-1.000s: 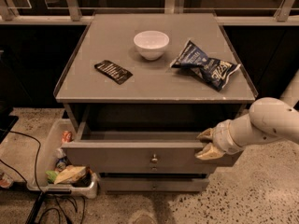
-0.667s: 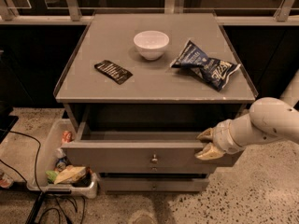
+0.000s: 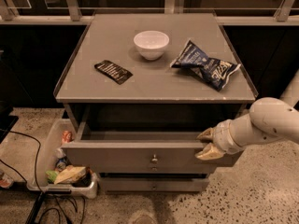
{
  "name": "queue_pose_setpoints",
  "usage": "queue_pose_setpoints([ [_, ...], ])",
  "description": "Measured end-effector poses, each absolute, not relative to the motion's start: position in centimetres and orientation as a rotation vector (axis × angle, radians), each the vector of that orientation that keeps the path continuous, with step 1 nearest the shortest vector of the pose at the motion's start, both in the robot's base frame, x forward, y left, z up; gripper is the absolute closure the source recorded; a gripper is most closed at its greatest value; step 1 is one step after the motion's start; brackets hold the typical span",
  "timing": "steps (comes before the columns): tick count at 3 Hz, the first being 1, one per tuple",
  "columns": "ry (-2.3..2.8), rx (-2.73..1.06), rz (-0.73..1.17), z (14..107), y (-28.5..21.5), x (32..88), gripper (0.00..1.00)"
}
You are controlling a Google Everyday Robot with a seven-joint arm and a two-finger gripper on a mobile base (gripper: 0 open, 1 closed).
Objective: Open top drawer
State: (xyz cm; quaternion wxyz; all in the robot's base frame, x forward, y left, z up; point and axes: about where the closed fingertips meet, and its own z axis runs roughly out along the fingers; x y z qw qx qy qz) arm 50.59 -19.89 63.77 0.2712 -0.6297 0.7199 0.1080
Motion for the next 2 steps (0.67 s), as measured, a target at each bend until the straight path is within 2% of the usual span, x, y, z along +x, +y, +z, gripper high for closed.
queue_pose_setpoints([
  [1, 1.932, -1.702, 0.337, 63.4, -20.1, 49.8, 0.12],
  [2, 1.924, -1.709, 0.403, 62.8, -19.6, 48.1, 0.13],
])
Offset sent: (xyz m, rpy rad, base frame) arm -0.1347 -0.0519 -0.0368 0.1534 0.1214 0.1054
